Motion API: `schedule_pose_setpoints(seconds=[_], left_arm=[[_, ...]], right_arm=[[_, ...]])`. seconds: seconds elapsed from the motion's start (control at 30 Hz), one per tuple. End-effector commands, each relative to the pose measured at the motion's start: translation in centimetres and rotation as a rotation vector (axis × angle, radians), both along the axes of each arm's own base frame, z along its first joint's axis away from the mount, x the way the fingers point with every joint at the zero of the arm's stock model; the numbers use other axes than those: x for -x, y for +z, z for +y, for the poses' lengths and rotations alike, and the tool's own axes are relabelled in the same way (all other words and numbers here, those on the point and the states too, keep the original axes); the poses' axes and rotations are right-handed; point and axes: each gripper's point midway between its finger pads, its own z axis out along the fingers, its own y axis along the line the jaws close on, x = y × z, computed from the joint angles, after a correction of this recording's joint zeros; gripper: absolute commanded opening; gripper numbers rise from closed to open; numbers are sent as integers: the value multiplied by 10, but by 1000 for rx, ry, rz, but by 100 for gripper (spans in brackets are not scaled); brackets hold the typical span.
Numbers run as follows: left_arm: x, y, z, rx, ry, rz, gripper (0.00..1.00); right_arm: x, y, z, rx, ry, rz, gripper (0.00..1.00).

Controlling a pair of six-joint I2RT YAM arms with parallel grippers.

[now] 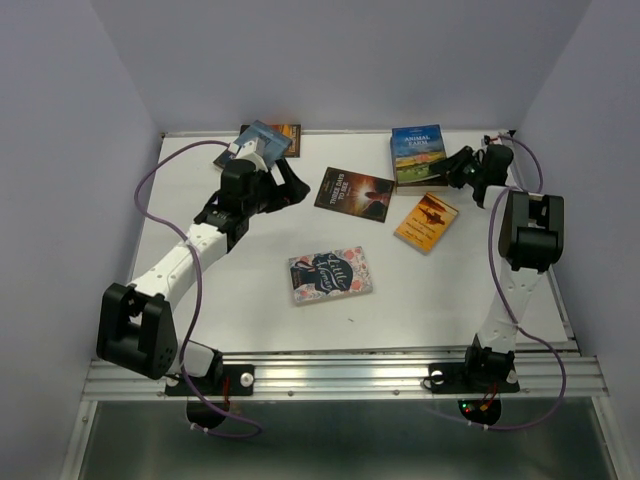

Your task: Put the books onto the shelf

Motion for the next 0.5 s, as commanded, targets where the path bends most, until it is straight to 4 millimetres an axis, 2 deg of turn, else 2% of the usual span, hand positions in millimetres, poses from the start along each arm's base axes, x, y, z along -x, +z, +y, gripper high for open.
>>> schedule_pose_setpoints(seconds=[0.0,0.03,0.07,0.17,0.2,0.37,0.47], left_arm=[[2,24,2,0,0,-71,99],[2,24,2,0,0,-71,99],[2,24,2,0,0,-71,99],[2,23,3,0,2,-69,99],[2,23,3,2,4,-68,99],[2,21,2,4,3,-60,99],[3,20,2,6,4,-57,99]], right_arm=[[-13,13,-17,31,-15,-59,35],[-13,13,-17,35,-15,-57,38],[-12,13,-17,40,-14,-55,48],[-10,12,-18,51,-17,-44,61],[-9,11,-18,54,-16,-42,71],[-2,14,-17,84,3,-37,80],[4,9,-18,109,4,-9,83]])
